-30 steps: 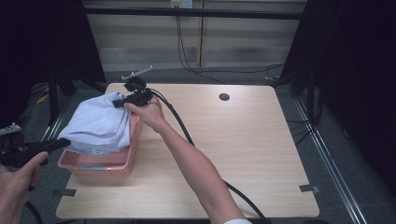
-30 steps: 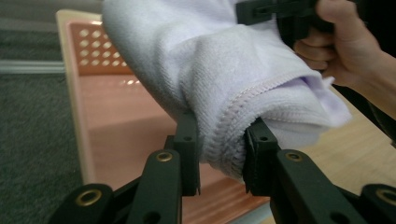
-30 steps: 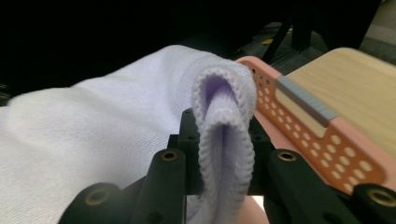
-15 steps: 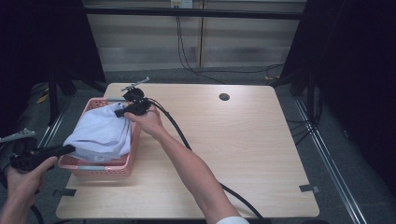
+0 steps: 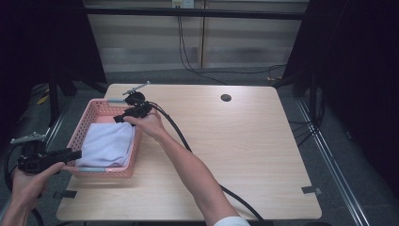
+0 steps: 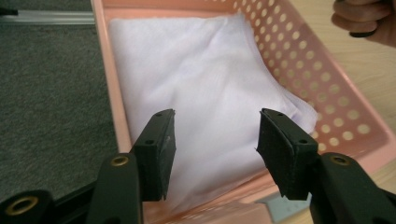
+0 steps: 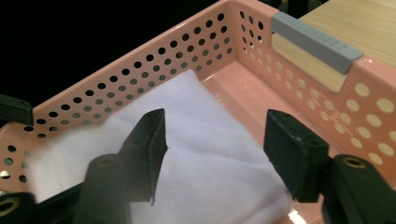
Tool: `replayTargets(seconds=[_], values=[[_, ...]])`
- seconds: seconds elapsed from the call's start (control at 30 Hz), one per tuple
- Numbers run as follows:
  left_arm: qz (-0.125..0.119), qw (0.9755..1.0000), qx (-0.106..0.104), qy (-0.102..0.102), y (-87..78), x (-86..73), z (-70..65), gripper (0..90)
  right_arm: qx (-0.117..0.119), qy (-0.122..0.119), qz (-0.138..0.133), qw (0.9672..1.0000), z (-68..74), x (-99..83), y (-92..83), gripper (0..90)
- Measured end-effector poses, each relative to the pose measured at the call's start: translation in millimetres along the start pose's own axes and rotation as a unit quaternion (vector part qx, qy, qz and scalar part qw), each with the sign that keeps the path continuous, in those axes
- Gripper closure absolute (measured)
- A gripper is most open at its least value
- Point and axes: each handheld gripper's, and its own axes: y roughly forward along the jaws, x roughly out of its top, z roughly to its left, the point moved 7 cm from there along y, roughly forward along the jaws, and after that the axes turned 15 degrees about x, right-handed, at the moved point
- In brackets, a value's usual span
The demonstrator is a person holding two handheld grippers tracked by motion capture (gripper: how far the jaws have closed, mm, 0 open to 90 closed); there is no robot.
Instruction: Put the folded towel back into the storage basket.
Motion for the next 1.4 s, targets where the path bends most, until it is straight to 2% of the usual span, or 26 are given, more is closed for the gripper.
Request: replayTargets(seconds=[0.07,0.17,0.23,0.33,0.47,0.63,0.67,0.7,0.8,0.9,1.0,1.03,1.07,1.23,1.27,1.3,1.37,1.4], values=[[-0.004,1.0,-0.003,0.001,-1.6,1.3,-2.5,40.7,0.008,-0.008,-0.001,0.9999,3.8,1.0,-2.2,36.6],[-0.012,0.9998,-0.009,0.011,-5.3,5.6,-16.8,39.4,0.011,-0.021,-0.009,0.9997,10.4,1.6,-11.1,37.0],[-0.018,0.9994,-0.013,0.025,-4.9,7.3,-26.8,39.4,0.015,-0.029,-0.015,0.9993,12.2,1.1,-20.9,37.8],[-0.027,0.9992,-0.008,0.028,-2.4,9.7,-39.8,38.3,0.012,-0.033,-0.018,0.9992,11.8,-3.7,-37.8,39.0],[-0.023,0.9989,-0.018,0.036,4.4,10.1,-61.7,37.9,0.015,-0.045,-0.023,0.9986,14.4,-12.7,-64.4,41.9],[-0.024,0.9981,-0.027,0.05,13.9,10.9,-92.7,35.6,0.01,-0.055,-0.023,0.9982,18.2,-34.2,-103.8,42.5],[-0.024,0.9981,-0.027,0.05,13.9,10.9,-92.7,35.3,0.01,-0.055,-0.023,0.9982,18.2,-34.2,-103.8,42.5],[-0.02,0.9981,-0.028,0.051,19.7,10.4,-106.0,33.6,0.002,-0.055,-0.024,0.9982,18.1,-43.7,-121.0,42.5],[-0.026,0.9977,-0.039,0.049,26.2,11.2,-127.2,32.0,-0.007,-0.05,-0.038,0.998,18.1,-57.8,-146.8,41.6],[-0.032,0.9966,-0.044,0.062,31.3,10.1,-149.7,30.2,-0.015,-0.049,-0.044,0.9977,20.0,-77.2,-171.4,41.3],[-0.03,0.9944,-0.05,0.088,34.6,7.2,-173.7,30.9,-0.026,-0.047,-0.044,0.9976,20.8,-99.3,-194.4,40.7],[-0.03,0.9944,-0.05,0.088,34.6,7.2,-173.7,31.3,-0.03,-0.045,-0.042,0.9976,21.6,-106.6,-201.4,40.3],[-0.028,0.9936,-0.052,0.096,36.7,5.9,-187.4,31.4,-0.034,-0.046,-0.041,0.9975,23.0,-113.6,-208.5,40.3],[-0.022,0.9914,-0.069,0.109,44.8,-2.6,-215.2,31.5,-0.052,-0.042,-0.04,0.997,32.2,-147.2,-240.0,39.6],[-0.022,0.9914,-0.069,0.109,44.8,-2.6,-215.2,31.1,-0.052,-0.042,-0.04,0.997,32.2,-147.2,-240.0,39.6],[-0.017,0.9903,-0.077,0.114,47.4,-8.8,-223.3,30.3,-0.058,-0.037,-0.041,0.9968,38.1,-164.2,-254.6,39.4],[-0.015,0.9907,-0.074,0.113,48.9,-13.7,-227.4,29.8,-0.062,-0.035,-0.042,0.9966,40.0,-170.6,-260.4,39.3],[-0.008,0.9893,-0.081,0.121,50.8,-21.6,-232.2,29.6,-0.075,-0.031,-0.043,0.9958,42.9,-187.8,-276.2,39.2]])
